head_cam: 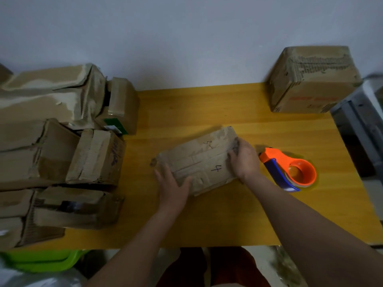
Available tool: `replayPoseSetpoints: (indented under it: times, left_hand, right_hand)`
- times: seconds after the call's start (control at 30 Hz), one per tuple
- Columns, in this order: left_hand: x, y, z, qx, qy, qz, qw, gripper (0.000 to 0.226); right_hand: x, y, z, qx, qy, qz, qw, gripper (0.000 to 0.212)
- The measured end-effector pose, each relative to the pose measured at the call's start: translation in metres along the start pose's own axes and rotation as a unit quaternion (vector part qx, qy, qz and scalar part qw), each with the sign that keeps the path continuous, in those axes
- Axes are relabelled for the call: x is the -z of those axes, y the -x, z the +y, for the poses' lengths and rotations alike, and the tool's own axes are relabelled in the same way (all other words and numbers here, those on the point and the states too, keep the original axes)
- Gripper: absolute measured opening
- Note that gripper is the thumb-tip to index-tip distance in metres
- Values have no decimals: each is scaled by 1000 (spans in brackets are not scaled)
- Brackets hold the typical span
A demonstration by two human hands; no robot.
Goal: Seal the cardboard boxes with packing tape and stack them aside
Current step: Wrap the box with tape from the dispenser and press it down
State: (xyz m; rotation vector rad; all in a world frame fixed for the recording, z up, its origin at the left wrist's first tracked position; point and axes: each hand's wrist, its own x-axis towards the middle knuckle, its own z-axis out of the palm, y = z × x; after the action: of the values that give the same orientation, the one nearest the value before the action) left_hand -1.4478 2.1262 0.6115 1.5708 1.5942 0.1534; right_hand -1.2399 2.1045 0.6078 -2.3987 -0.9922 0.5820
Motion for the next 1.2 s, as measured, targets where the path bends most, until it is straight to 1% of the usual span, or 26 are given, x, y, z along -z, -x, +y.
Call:
replayPoseSetpoints:
  times: [0.07, 0.13, 0.23, 0.3, 0.37, 0.4, 0.43, 0.47, 0.5, 0.53, 0.57, 0.6, 0.63, 0.67, 0.7, 0.73, 0.77, 0.8, 0.83, 0.9, 0.93, 1.0, 1.07, 1.13, 1.17, 1.2]
  left_hand:
    - [5, -11, -6, 56, 95, 27, 993, 76]
    - [6, -19, -8, 106, 123, 27, 986, 60]
    - [4, -19, -5, 132, 155, 8, 979, 51]
    - [4, -19, -5, 149, 173, -19, 973, 53]
    - [8, -26, -9, 171, 174, -77, 967, 60]
    - [10, -28, -12, 181, 153, -109, 965, 66]
    - [14, -29, -15, 185, 118, -121, 968, 75]
    - [16, -30, -18, 173, 75, -106, 976, 83]
    - [15, -30, -21, 140, 26, -67, 988, 85]
    - [14, -26, -23, 78, -22, -23, 996, 78]
    - [12, -19, -25, 0, -69, 18, 997, 71]
    - [8, -12, -26, -90, -116, 37, 988, 68]
    - [5, -6, -28, -163, -175, 25, 971, 67]
    - [5, 0, -29, -199, -235, -1, 951, 70]
    - [3, 0, -35, -218, -294, -15, 931, 80]
    - [3, -1, -39, -226, -337, -24, 914, 94]
    - [4, -3, -42, -228, -367, -29, 901, 104]
    - [6, -5, -41, -225, -384, -38, 895, 108]
    - [6, -5, -40, -222, -389, -39, 893, 109]
    - [4, -1, -38, -204, -385, -38, 899, 95]
    - [4, 0, -35, -185, -377, -45, 906, 87]
    - [4, 2, -33, -159, -352, -57, 921, 84]
    - [4, 4, -33, -164, -328, -56, 929, 86]
    - [6, 4, -37, -168, -292, -54, 940, 89]
    - [8, 3, -37, -169, -276, -58, 944, 91]
    - [11, 2, -37, -166, -260, -66, 949, 95]
  right_hand:
    - [3, -4, -2, -35, -7, -9, 999, 46]
    - [5, -10, 0, -47, -12, -19, 999, 48]
    - [5, -17, 8, -44, -44, -39, 997, 45]
    - [6, -21, 11, -45, -49, -65, 996, 44]
    - [9, -26, 11, -68, -28, -115, 991, 48]
    - [11, -27, 9, -88, -11, -151, 985, 52]
    - [13, -26, 6, -105, 16, -177, 979, 54]
    - [14, -22, 1, -114, 61, -187, 974, 55]
    - [13, -16, -3, -103, 120, -166, 973, 55]
    - [9, -5, -8, -59, 174, -105, 977, 56]
    - [2, 8, -12, 28, 203, -37, 978, 57]
    - [-8, 23, -18, 133, 197, 0, 971, 56]
    - [-19, 38, -24, 228, 178, -15, 957, 56]
    - [-31, 51, -27, 292, 172, -64, 939, 57]
    - [-40, 65, -31, 323, 190, -115, 920, 59]
    - [-48, 72, -27, 329, 216, -153, 906, 63]
    - [-53, 73, -19, 332, 243, -157, 898, 68]
    - [-52, 72, -13, 323, 271, -149, 894, 71]
    - [-48, 68, -6, 309, 299, -124, 894, 73]
    - [-34, 58, 8, 250, 317, -82, 911, 78]
    - [-28, 53, 13, 215, 318, -78, 920, 80]
    - [-23, 44, 14, 137, 317, -86, 934, 76]
    - [-20, 36, 7, 59, 247, -56, 966, 73]
    - [-12, 29, 2, 1, 96, -26, 995, 65]
    - [-7, 26, 2, -13, 26, -28, 999, 60]
    - [-3, 24, 2, -27, -19, -36, 999, 57]
